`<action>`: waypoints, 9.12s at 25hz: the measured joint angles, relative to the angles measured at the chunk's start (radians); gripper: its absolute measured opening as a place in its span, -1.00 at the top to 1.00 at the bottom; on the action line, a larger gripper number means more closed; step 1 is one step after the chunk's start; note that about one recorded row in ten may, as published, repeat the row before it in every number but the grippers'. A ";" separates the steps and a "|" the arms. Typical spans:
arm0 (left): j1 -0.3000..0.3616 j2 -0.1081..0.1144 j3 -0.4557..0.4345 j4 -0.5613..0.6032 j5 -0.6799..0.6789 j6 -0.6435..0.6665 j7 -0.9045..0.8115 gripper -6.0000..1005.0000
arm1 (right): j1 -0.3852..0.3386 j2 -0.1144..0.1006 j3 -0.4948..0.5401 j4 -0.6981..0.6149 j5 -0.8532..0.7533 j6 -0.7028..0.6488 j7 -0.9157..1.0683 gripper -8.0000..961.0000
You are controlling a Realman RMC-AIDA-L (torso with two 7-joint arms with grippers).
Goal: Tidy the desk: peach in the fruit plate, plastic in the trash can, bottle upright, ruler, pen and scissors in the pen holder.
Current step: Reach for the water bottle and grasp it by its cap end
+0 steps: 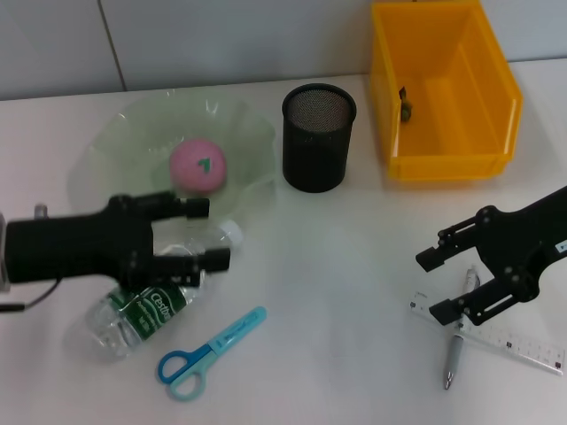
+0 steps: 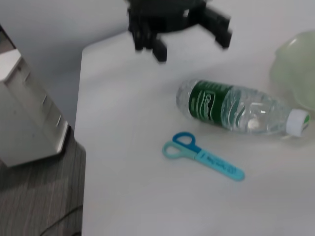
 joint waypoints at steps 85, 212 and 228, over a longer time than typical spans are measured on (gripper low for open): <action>-0.269 -0.043 0.191 0.342 0.759 -0.064 -0.790 -0.70 | -0.037 0.035 0.086 -0.096 0.023 -0.030 0.068 -0.58; -0.234 -0.056 0.480 0.282 0.607 -0.346 -0.664 -0.51 | -0.090 0.043 0.141 -0.194 0.031 -0.109 0.138 -0.58; -0.156 -0.053 0.534 0.391 0.563 -0.330 -0.681 -0.50 | -0.093 0.043 0.141 -0.194 0.032 -0.112 0.140 -0.58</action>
